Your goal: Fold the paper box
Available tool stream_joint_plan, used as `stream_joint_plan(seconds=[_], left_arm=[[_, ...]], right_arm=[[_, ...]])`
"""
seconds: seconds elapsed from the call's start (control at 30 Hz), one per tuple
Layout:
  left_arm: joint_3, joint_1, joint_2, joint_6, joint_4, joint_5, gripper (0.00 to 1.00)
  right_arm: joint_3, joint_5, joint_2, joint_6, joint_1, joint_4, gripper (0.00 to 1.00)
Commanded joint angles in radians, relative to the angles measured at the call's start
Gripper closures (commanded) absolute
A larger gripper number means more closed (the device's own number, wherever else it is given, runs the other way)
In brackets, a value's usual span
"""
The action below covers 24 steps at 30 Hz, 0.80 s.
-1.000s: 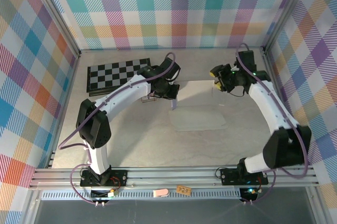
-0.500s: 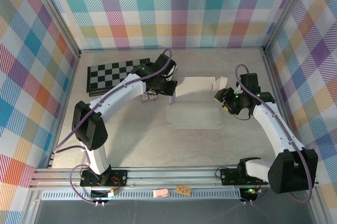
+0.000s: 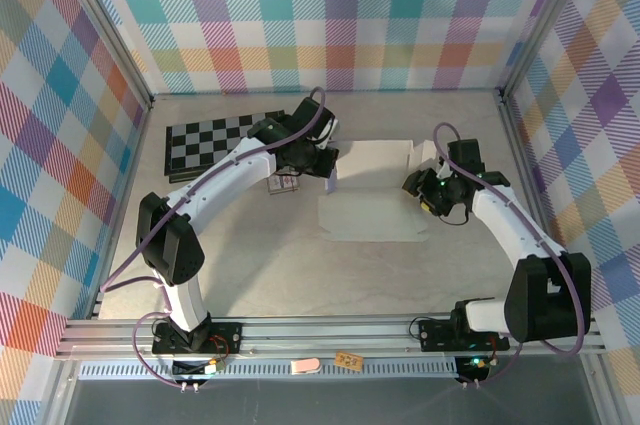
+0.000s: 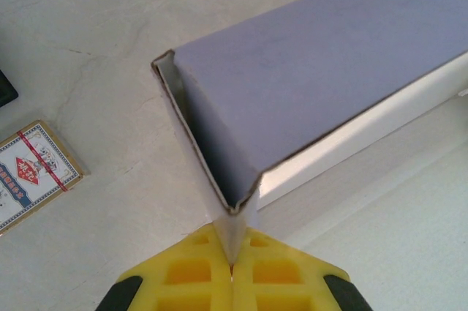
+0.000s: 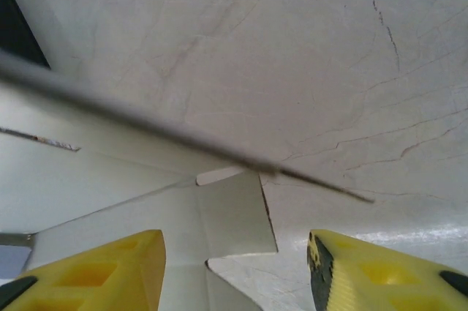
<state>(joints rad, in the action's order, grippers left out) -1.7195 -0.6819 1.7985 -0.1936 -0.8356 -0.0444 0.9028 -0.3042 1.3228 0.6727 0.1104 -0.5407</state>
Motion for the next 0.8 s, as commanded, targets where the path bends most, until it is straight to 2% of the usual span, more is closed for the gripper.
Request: stream_joint_plan(seconds=[0.0,0.43,0.6,0.77], left_arm=[[-0.036,0.005,-0.029,-0.005,-0.012,-0.028,1.00],[-0.037,0.005,-0.021,-0.004,-0.014,-0.030,1.00],[-0.039,0.004,-0.020,-0.009,-0.003,-0.040,1.00],[-0.046,0.004,-0.016,-0.007,-0.002,-0.044,1.00]], right_arm=[[0.004,-0.016,0.015,-0.035,-0.005,0.044,0.53],[0.086,-0.027,0.024,-0.132,-0.004,-0.006,0.70],[0.098,-0.060,0.034,-0.140,0.001,-0.002,0.71],[0.137,-0.033,0.051,-0.196,0.025,-0.024,0.73]])
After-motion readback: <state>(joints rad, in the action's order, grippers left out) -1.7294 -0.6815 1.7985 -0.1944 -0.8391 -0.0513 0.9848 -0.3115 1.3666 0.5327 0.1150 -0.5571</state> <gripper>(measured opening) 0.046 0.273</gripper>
